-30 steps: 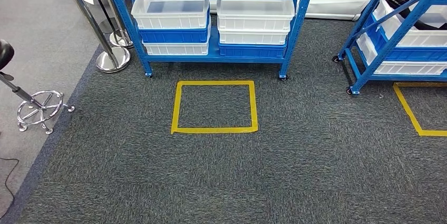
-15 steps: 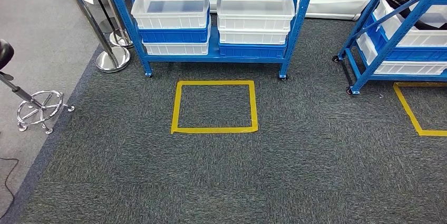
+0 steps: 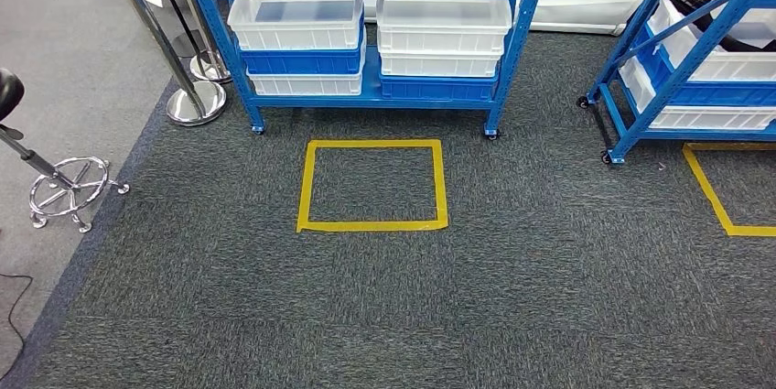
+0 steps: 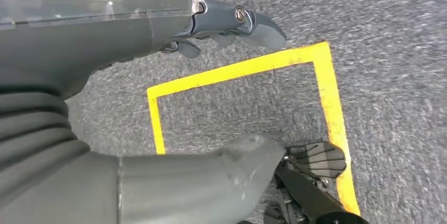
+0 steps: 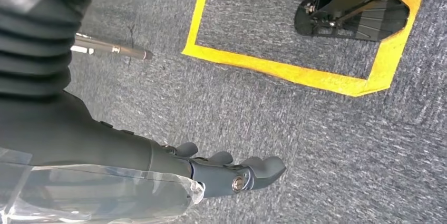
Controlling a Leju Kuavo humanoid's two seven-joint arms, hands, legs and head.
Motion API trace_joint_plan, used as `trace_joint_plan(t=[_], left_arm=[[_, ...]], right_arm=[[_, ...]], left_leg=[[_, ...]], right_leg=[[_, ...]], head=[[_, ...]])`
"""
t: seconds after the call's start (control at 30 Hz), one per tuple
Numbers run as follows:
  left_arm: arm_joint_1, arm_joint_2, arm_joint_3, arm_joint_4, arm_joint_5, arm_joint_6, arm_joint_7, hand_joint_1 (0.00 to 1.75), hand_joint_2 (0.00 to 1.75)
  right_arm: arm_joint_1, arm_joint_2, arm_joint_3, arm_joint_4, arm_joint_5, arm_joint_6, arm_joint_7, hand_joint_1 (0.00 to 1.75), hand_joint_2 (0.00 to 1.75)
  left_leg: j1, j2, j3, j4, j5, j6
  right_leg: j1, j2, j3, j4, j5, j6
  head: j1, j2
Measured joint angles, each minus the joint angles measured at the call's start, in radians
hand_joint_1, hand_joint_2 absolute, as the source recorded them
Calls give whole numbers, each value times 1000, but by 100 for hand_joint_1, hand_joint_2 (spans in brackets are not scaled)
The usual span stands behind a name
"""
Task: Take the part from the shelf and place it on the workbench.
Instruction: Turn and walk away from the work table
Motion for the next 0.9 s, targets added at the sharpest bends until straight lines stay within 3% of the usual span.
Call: trace_joint_plan(t=[0.33, 0.9], left_arm=[[-27, -13, 129, 29, -152, 9, -55, 0, 0], [-32, -18, 162, 36, -165, -5, -98, 0, 0]], right_arm=[[-23, 18, -61, 28, 73, -28, -6, 0, 0], [-28, 22, -82, 37, 87, -28, -16, 0, 0]], left_leg=[[0, 0, 1, 0, 0, 0], [-2, 0, 1, 3, -1, 2]], right_leg=[[0, 0, 0, 0, 0, 0], [-3, 0, 0, -1, 2, 3]], head=[[0, 0], [0, 0]])
